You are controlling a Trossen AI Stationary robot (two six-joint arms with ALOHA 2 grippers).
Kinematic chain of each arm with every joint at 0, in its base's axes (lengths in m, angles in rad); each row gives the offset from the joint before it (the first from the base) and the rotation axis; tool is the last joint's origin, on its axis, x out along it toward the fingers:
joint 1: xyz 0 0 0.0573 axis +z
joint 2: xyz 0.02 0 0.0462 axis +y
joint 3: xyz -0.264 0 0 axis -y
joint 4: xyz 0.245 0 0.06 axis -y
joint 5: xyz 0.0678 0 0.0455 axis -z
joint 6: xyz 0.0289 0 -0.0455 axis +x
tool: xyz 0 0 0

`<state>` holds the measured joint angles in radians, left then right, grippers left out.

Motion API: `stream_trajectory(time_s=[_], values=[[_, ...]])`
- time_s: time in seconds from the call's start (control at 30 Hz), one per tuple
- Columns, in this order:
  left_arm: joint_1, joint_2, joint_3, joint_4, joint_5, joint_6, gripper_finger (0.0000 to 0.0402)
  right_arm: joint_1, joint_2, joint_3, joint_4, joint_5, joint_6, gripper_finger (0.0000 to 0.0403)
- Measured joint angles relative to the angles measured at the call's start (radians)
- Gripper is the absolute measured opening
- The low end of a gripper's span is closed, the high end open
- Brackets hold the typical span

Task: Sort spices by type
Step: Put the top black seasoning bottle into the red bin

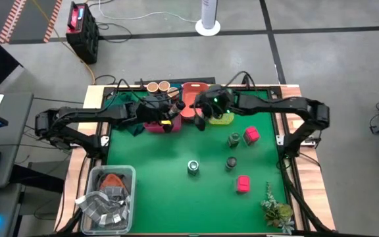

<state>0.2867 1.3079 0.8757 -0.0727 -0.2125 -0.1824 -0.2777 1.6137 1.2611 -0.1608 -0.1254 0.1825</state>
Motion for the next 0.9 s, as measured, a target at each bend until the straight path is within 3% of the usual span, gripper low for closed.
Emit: stream_trajectory(time_s=[0.3,0.63,0.73,0.9], values=[[0.002,0.000,0.000,0.032,0.010,0.034,0.0121,-0.076,0.079,0.090,0.024,-0.070,0.032,0.0369],[0.002,-0.003,0.000,0.084,-0.004,0.065,0.0121,-0.091,0.142,0.092,0.193,-0.123,0.137,0.0368],[0.001,-0.010,0.000,0.085,-0.006,0.070,0.0121,-0.091,0.143,0.092,0.202,-0.150,0.151,0.0351],[0.000,-0.017,0.000,0.082,-0.006,0.088,0.0129,-0.092,0.145,0.092,0.207,-0.156,0.150,0.0289]])
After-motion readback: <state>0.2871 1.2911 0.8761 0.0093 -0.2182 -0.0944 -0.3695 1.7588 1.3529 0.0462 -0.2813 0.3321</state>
